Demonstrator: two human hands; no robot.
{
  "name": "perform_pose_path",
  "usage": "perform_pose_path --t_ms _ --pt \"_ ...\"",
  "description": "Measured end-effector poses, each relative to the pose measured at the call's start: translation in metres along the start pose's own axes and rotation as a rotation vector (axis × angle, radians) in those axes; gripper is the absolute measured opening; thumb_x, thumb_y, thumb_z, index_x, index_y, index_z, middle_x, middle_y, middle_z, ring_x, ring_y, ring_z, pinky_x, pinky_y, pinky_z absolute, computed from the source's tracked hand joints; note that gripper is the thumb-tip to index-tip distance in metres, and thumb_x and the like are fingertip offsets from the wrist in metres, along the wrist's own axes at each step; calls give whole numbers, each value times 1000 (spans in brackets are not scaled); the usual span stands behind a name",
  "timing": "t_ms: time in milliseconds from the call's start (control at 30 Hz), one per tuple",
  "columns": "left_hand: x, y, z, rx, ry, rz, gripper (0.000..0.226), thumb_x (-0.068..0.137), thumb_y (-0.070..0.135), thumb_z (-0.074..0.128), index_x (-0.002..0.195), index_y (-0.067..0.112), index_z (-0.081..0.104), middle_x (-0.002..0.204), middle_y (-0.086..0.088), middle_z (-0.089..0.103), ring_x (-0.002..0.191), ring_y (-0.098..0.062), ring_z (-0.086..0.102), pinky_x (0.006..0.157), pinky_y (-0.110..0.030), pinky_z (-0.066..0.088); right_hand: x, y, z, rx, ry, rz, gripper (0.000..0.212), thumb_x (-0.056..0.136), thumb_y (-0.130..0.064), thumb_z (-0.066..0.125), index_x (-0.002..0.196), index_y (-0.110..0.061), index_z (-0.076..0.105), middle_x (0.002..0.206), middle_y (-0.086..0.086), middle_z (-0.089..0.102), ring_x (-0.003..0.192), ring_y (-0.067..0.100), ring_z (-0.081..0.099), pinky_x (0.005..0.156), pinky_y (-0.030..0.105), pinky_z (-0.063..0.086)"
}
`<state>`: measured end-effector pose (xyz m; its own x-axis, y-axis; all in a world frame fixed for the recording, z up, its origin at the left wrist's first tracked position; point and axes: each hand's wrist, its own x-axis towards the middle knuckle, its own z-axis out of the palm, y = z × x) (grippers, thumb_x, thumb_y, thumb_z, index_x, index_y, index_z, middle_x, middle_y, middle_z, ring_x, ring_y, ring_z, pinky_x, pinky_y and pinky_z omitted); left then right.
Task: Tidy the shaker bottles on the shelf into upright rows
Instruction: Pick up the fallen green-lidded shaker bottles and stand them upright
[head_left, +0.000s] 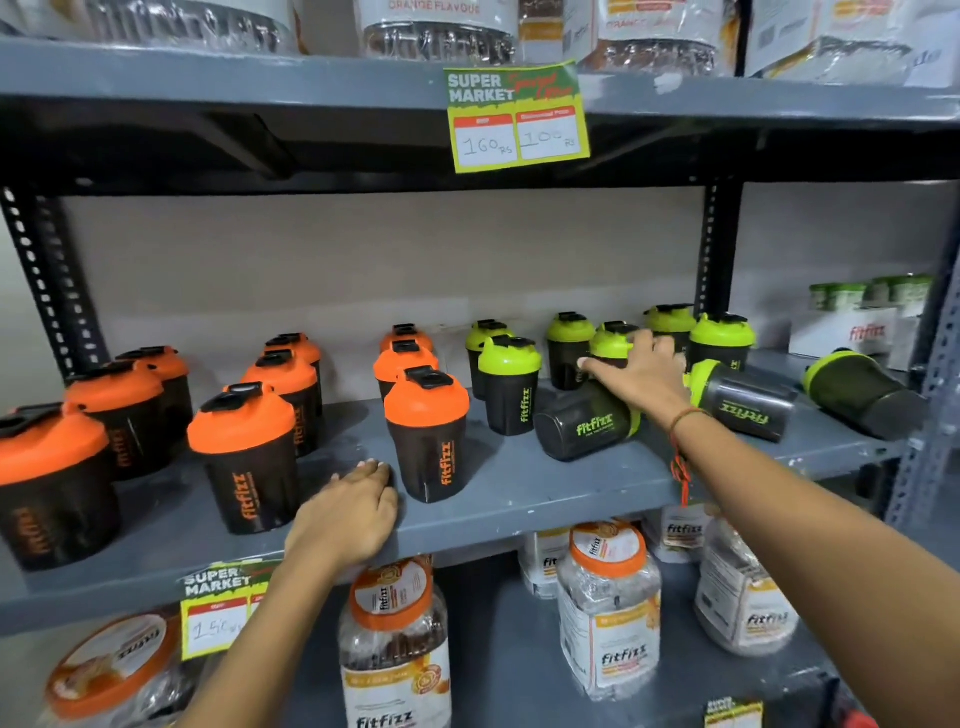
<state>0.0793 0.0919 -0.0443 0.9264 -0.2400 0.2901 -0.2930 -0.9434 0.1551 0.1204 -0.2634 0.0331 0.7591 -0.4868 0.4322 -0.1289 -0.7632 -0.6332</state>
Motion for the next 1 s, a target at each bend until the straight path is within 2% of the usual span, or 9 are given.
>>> perform_pose_path --t_ms 133,233,300,367,467,567,700,833,1000 --pt "-1 0 0 -8 -9 -14 52 97 32 23 145 15 36 155 -6 31 142 -19 28 117 -39 21 -11 8 10 25 -142 114 103 64 -84 61 138 -14 45 145 18 40 136 41 38 109 49 36" --pt "-2 1 -1 -14 -14 -30 51 96 33 23 143 17 39 154 -5 33 140 -21 33 116 -39 23 -15 6 17 176 -250 175 108 54 -82 68 136 -14 47 140 14 48 129 39 48 100 49 50" --pt "-3 2 -3 -22 -12 -40 50 96 33 23 140 19 42 153 -4 35 138 -22 36 114 -40 25 -19 2 21 422 -288 254 91 50 -69 77 120 -18 51 130 6 51 115 31 56 71 46 62" --pt "-4 3 -5 -28 -18 -47 49 95 34 23 137 20 45 152 -4 37 136 -23 38 113 -40 28 -22 -3 23 588 -295 311 62 54 -53 82 99 -21 53 122 4 55 102 25 60 52 41 60" --pt "-5 5 -8 -41 -21 -58 48 95 34 23 135 21 47 152 -3 38 134 -25 41 110 -40 29 -25 -8 22 623 -223 315 36 56 -46 80 70 -25 54 108 4 63 94 26 63 50 46 60" --pt "-7 5 -9 -41 -4 -72 47 95 35 24 134 24 48 150 -2 41 131 -27 44 105 -40 34 -31 -14 15 625 -160 304 29 55 -45 78 67 -25 62 101 1 68 93 26 66 50 48 61" --pt "-8 7 -10 -45 12 -81 46 94 37 25 131 26 50 146 0 46 126 -26 48 97 -41 40 -40 -28 -2 410 -35 50 26 64 -46 77 82 -32 66 92 -7 65 93 24 64 60 37 59" --pt "-9 7 -10 -50 16 -78 42 94 37 26 126 26 52 142 -1 50 121 -27 51 92 -41 42 -52 -46 -15 -9 39 -444 40 74 -46 71 113 -35 67 117 2 62 115 27 57 87 37 47" --pt "-11 8 -12 -51 11 -82 43 95 36 25 127 26 52 145 -1 47 123 -29 50 94 -43 42 -83 -56 -11 -160 79 -721 50 76 -54 60 123 -37 58 120 -9 54 116 19 49 66 33 44"
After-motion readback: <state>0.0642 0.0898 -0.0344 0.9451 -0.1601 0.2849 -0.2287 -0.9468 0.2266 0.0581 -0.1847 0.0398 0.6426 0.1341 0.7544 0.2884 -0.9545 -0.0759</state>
